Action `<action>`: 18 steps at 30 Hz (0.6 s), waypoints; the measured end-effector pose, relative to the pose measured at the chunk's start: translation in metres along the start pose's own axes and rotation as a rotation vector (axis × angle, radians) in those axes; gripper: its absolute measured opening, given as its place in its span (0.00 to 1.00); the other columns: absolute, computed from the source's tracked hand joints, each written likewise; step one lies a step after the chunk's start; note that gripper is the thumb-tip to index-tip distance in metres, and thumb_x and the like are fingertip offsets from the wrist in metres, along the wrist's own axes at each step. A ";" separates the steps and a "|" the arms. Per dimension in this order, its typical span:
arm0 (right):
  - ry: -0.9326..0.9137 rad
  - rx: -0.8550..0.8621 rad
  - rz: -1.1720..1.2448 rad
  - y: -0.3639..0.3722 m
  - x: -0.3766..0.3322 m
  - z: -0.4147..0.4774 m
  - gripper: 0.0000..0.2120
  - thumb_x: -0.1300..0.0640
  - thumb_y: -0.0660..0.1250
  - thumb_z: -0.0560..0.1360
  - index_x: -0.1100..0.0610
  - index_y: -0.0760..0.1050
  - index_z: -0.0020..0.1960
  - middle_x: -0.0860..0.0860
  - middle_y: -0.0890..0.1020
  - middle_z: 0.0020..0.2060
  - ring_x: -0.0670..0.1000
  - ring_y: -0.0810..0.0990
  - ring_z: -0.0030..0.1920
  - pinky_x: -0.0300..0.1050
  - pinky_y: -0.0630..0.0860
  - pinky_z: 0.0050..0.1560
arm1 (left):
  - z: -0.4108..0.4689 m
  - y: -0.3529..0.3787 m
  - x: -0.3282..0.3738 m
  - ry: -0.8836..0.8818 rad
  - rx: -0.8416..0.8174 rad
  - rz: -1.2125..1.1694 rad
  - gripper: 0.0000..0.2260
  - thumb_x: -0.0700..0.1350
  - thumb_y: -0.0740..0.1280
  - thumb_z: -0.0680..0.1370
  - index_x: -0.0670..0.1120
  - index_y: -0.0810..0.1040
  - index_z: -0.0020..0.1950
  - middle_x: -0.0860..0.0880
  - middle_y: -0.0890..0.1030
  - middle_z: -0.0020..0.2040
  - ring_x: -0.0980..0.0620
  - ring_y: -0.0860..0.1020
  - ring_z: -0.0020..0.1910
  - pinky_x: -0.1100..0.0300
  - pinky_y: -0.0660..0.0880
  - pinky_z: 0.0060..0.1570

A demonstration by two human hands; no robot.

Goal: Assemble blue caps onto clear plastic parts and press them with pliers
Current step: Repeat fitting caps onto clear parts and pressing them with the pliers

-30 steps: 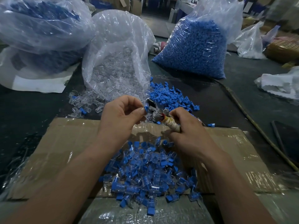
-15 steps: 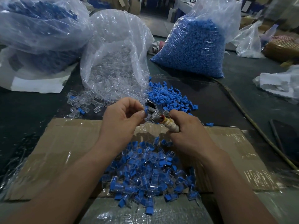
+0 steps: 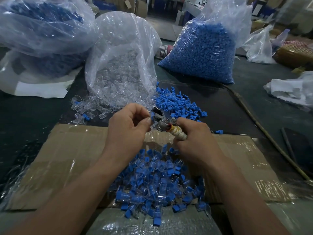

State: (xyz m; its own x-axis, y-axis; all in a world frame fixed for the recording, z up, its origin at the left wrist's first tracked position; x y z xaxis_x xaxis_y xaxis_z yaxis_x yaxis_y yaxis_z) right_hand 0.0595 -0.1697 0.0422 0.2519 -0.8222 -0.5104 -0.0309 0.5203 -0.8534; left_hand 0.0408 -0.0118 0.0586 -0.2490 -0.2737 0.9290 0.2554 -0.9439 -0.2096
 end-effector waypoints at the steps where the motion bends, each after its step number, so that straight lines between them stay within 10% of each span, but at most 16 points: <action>1: -0.001 0.009 0.003 0.000 0.000 0.000 0.14 0.63 0.67 0.67 0.48 0.65 0.32 0.44 0.73 0.30 0.42 0.70 0.34 0.41 0.62 0.31 | 0.000 0.000 0.001 0.006 0.003 0.005 0.15 0.32 0.68 0.72 0.52 0.73 0.35 0.53 0.77 0.31 0.56 0.76 0.32 0.60 0.77 0.37; 9: 0.029 0.023 0.042 -0.006 0.015 0.004 0.11 0.59 0.74 0.65 0.50 0.75 0.43 0.44 0.75 0.38 0.44 0.73 0.39 0.43 0.71 0.39 | 0.006 0.000 -0.010 -0.103 -0.069 -0.044 0.10 0.33 0.69 0.71 0.48 0.76 0.36 0.51 0.79 0.30 0.61 0.76 0.28 0.71 0.74 0.31; 18: 0.192 -0.094 0.054 -0.010 0.059 0.008 0.18 0.50 0.77 0.62 0.47 0.73 0.47 0.41 0.76 0.40 0.40 0.74 0.40 0.36 0.67 0.36 | -0.009 0.028 -0.014 -0.297 -0.614 -0.191 0.05 0.42 0.71 0.61 0.43 0.82 0.34 0.48 0.80 0.29 0.59 0.74 0.24 0.69 0.70 0.23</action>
State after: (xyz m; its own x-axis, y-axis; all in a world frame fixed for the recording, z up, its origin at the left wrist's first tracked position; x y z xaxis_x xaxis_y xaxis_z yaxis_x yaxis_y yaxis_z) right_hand 0.0823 -0.2215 0.0213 0.0590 -0.8275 -0.5583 -0.1320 0.5479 -0.8260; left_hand 0.0428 -0.0366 0.0366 0.0509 -0.1135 0.9922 -0.3622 -0.9280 -0.0875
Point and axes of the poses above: each hand's wrist, its own z-axis towards the middle knuckle, its own y-axis out of the palm, x = y × z, the point moved 10 cm from there along z, towards the middle knuckle
